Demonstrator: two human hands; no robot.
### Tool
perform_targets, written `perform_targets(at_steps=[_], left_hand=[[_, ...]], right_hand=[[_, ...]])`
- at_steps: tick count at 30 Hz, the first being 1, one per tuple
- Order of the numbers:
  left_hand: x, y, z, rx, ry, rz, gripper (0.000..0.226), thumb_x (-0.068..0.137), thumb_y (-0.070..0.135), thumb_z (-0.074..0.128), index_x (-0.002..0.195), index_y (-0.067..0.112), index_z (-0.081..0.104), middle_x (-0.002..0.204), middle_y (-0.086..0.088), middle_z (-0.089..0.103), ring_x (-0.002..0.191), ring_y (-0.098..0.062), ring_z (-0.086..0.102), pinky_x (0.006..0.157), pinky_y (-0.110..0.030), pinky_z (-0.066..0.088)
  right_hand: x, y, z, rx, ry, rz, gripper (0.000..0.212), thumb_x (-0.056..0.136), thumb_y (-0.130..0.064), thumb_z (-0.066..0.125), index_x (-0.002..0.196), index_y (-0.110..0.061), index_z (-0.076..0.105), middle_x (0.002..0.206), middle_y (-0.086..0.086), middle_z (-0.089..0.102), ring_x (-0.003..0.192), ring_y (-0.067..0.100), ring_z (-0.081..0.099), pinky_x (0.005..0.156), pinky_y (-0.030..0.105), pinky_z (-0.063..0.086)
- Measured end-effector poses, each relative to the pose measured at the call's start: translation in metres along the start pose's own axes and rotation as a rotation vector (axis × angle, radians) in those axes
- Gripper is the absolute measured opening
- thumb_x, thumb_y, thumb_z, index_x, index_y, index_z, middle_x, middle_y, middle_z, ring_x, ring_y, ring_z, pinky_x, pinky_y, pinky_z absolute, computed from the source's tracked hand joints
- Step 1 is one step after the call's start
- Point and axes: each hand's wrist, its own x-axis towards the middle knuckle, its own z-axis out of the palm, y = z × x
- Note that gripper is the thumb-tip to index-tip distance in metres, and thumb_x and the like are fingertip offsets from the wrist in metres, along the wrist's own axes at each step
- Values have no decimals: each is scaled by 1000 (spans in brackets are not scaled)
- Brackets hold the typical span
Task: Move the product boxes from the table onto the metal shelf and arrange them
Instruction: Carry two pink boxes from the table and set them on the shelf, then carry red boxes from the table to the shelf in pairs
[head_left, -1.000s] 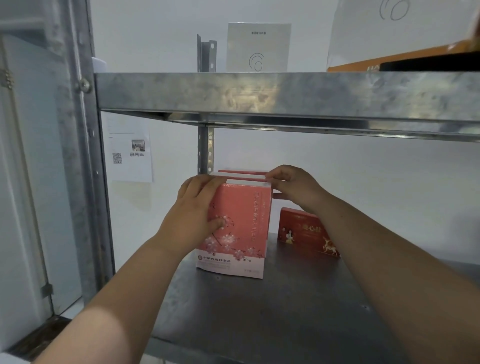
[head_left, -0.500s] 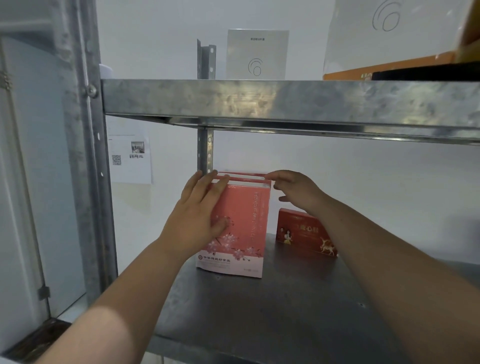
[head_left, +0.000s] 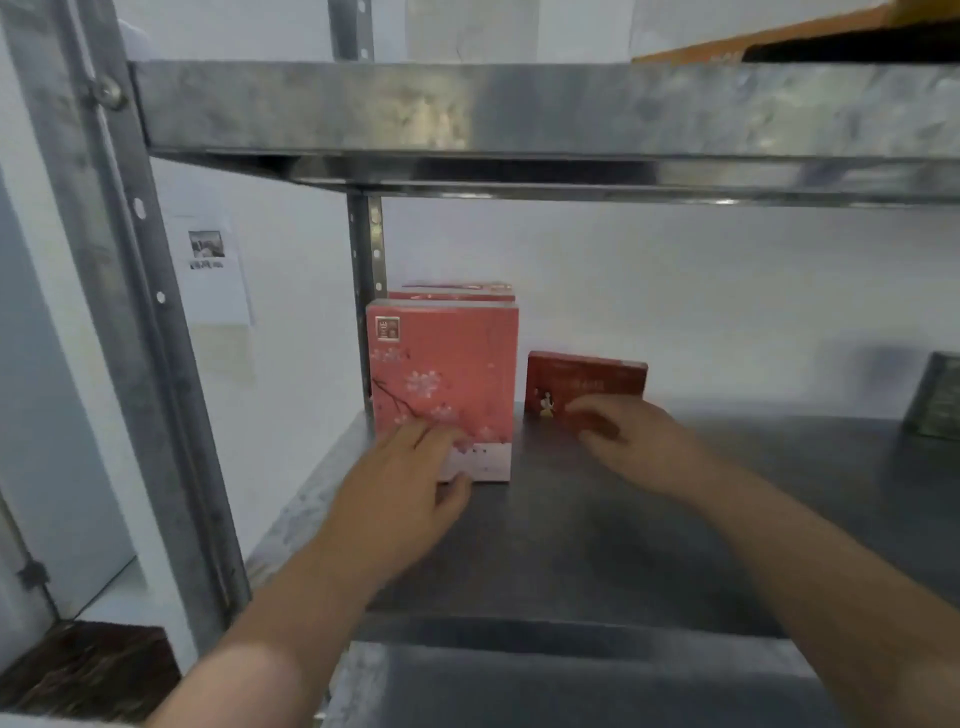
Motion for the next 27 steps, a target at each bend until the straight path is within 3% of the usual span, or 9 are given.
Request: perform_targets(at_steps=[3, 5, 9, 13, 16, 19, 21, 23, 27], left_hand=[[-10, 13, 19, 2, -319, 40, 48, 96, 55, 46, 139, 34, 47, 140, 9, 48, 125, -15, 46, 104, -32, 40], [-14, 22, 24, -41, -426, 90, 49, 95, 58, 45, 138, 36, 47, 137, 8, 50, 121, -16, 48, 102, -33, 42], [-27, 42, 30, -48, -473, 203, 59, 94, 63, 36, 143, 32, 47, 145, 6, 49, 131, -17, 44, 107, -33, 37], [-54, 76, 33, 42, -479, 290, 75, 91, 65, 16, 155, 28, 27, 161, 0, 29, 148, -26, 23, 121, -42, 20], [-86, 106, 38, 22, -463, 375, 62, 101, 52, 27, 158, 28, 18, 165, 2, 15, 153, -22, 7, 124, -39, 2], [-128, 137, 38, -61, -397, 464, 55, 95, 42, 41, 145, 21, 50, 149, -4, 49, 144, -28, 35, 120, -46, 23], [-162, 158, 47, -123, -390, 505, 52, 92, 40, 47, 139, 19, 57, 133, -1, 63, 128, -26, 55, 106, -44, 44], [-197, 185, 56, -170, -468, 529, 44, 92, 36, 56, 133, 19, 62, 123, 2, 67, 116, -22, 62, 94, -39, 53], [-271, 247, 77, -194, -713, 576, 44, 90, 41, 50, 124, 19, 65, 110, 4, 69, 102, -19, 64, 81, -34, 55]], right_hand=[[-47, 3, 14, -130, -226, 132, 47, 101, -39, 56, 146, -29, 48, 148, -3, 50, 129, 18, 50, 106, 27, 37], [-74, 0, 21, -154, -270, 163, 47, 103, -48, 47, 147, -32, 47, 149, -5, 49, 129, 18, 50, 107, 30, 39], [-125, -5, 23, -213, -169, 207, 51, 104, -50, 40, 151, -30, 44, 159, -6, 39, 144, 16, 36, 117, 30, 27], [-184, -14, 30, -283, -97, 196, 65, 99, -55, 17, 156, -30, 35, 165, -1, 30, 153, 21, 22, 123, 41, 16], [-245, -17, 35, -318, -19, 162, 54, 100, -38, 36, 153, -28, 40, 162, 2, 33, 152, 24, 24, 120, 49, 26], [-309, -17, 38, -325, -17, 182, 49, 95, -31, 55, 142, -21, 53, 141, 5, 56, 131, 27, 50, 102, 48, 49], [-354, -13, 47, -278, -8, 224, 42, 88, -26, 62, 129, -14, 65, 117, 6, 69, 109, 27, 63, 86, 45, 57], [-405, -10, 57, -229, -17, 305, 35, 88, -26, 61, 120, -14, 69, 104, 5, 71, 98, 28, 67, 77, 40, 58], [-516, -9, 70, -148, -147, 508, 35, 97, -33, 48, 127, -23, 63, 112, 0, 67, 102, 24, 62, 78, 37, 54]])
